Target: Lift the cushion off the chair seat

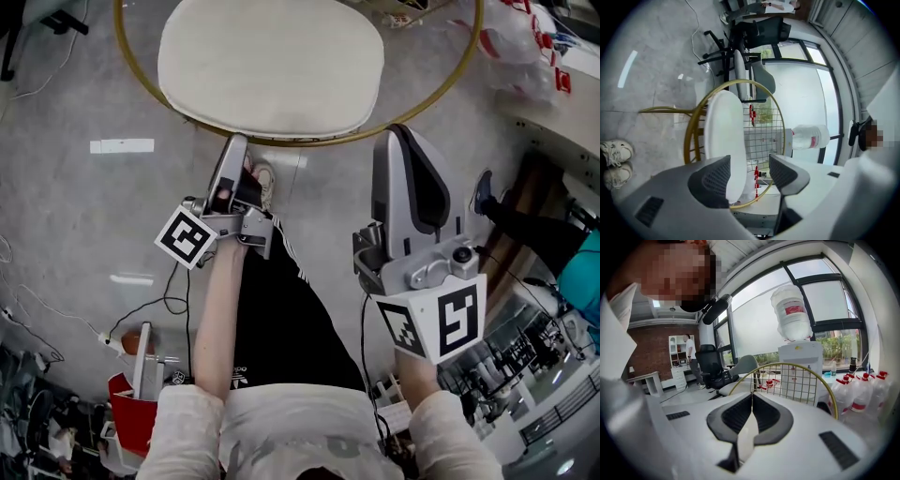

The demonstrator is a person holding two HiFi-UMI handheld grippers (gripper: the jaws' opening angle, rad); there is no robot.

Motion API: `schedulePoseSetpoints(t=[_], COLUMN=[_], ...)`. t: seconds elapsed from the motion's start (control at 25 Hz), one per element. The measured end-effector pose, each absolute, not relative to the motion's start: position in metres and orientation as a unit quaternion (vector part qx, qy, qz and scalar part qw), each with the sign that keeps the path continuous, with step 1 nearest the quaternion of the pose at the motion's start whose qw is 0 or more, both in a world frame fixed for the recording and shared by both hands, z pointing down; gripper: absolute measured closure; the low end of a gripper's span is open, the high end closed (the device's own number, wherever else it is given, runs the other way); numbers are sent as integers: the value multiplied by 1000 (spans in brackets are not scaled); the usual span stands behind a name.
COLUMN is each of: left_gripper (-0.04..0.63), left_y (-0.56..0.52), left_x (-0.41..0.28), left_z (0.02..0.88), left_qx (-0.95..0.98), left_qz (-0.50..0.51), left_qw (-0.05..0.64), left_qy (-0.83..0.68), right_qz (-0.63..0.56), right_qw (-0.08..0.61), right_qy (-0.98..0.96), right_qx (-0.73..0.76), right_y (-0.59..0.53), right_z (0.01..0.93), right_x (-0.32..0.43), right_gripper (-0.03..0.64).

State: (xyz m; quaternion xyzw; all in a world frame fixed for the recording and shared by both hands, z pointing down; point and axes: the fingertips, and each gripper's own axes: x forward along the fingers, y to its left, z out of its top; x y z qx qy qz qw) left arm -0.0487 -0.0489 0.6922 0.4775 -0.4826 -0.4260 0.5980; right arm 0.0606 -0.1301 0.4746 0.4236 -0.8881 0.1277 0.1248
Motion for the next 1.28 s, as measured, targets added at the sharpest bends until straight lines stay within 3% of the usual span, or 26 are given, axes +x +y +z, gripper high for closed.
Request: schedulePoseSetpoints(t=[0.36,1.28], left_gripper=[347,347], left_y=[-25,-91], left_x=[-28,-39], left_z=[756,765], left_qx=[453,459], left_qz=[-396,-414], left_qw=[635,630], left_qy=[-484,-470], right_qz=[139,169], right_qw=[121,112], right_qy=[-892,-883], right_qx=[414,423], right_y=[-116,-131], right_z=[484,494], right_x=[60,56], right_gripper=[598,598])
